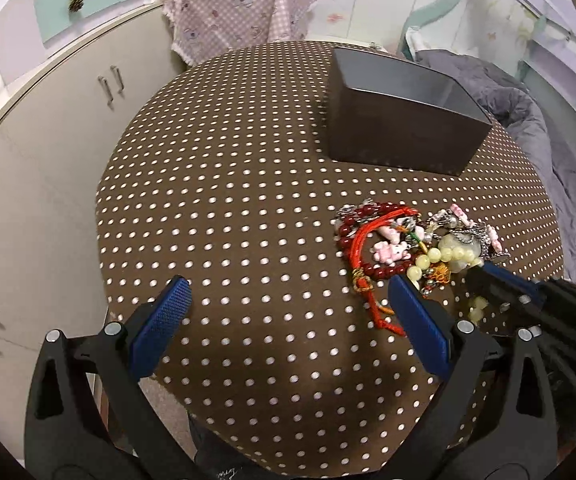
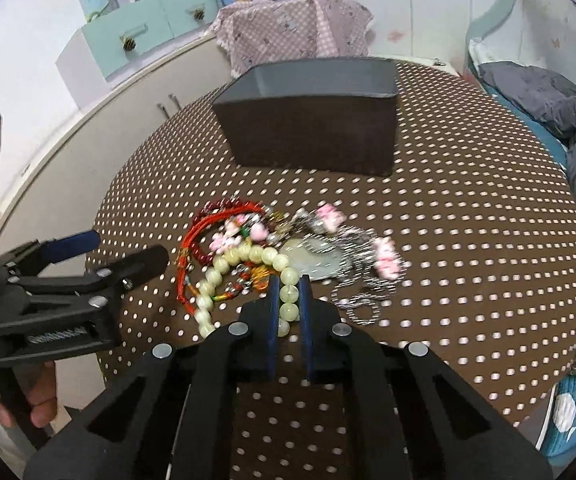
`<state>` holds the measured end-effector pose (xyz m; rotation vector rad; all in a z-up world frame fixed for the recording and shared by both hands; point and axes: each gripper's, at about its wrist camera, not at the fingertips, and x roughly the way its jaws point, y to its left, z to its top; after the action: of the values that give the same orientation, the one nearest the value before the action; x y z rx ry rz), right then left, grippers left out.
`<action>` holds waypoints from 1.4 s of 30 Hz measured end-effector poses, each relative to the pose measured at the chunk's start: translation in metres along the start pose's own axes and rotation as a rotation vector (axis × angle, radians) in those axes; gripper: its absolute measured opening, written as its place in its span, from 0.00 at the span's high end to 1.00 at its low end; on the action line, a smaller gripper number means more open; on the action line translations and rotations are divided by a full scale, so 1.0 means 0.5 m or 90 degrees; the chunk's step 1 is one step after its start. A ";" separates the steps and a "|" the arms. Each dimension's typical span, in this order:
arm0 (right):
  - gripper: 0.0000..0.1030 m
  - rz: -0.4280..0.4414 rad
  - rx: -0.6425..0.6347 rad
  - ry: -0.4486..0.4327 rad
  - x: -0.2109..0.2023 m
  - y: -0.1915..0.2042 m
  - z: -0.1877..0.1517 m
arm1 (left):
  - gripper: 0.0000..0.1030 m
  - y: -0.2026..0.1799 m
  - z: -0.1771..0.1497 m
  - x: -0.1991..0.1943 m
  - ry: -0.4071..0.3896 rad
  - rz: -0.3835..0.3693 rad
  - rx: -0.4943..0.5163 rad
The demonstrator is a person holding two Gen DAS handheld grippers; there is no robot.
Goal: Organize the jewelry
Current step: 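Move the right tool down to the cream bead bracelet and grasp it, then lift the cream bracelet with the right tool while the left tool grasps the red tassel, then carry the cream bracelet and red tassel strand into the grey box with both tools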
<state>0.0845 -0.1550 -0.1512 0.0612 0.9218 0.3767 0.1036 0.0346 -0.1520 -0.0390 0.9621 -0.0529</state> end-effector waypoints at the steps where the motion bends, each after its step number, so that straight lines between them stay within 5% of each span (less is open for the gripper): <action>1: 0.92 0.002 0.006 -0.005 -0.010 -0.008 -0.004 | 0.06 -0.005 0.001 0.004 0.001 -0.006 0.003; 7: 0.92 -0.021 0.025 -0.034 -0.037 -0.040 0.000 | 0.08 -0.036 0.004 0.019 -0.006 -0.014 0.029; 13: 0.92 -0.033 0.038 -0.044 -0.046 -0.063 0.002 | 0.41 -0.057 -0.008 0.039 0.009 0.010 0.072; 15: 0.92 -0.038 0.039 -0.046 -0.049 -0.069 0.000 | 0.72 -0.062 -0.010 0.033 0.001 0.010 0.086; 19: 0.92 -0.038 0.043 -0.053 -0.052 -0.071 0.002 | 0.89 -0.056 -0.005 0.030 -0.002 0.020 0.083; 34: 0.92 -0.046 0.028 -0.107 -0.091 -0.071 0.038 | 0.89 0.000 0.051 -0.031 -0.072 0.011 0.053; 39: 0.92 -0.047 0.028 -0.118 -0.098 -0.072 0.046 | 0.88 0.012 0.050 -0.016 -0.042 -0.003 0.054; 40: 0.92 -0.048 0.029 -0.118 -0.097 -0.073 0.046 | 0.83 0.014 0.047 -0.010 -0.031 -0.006 0.054; 42: 0.92 -0.047 0.030 -0.115 -0.094 -0.073 0.046 | 0.19 0.015 0.038 -0.001 -0.018 -0.007 0.056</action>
<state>0.0876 -0.2029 -0.1090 0.1028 0.7515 0.2757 0.1189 0.0423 -0.1412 0.0366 0.9296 -0.1044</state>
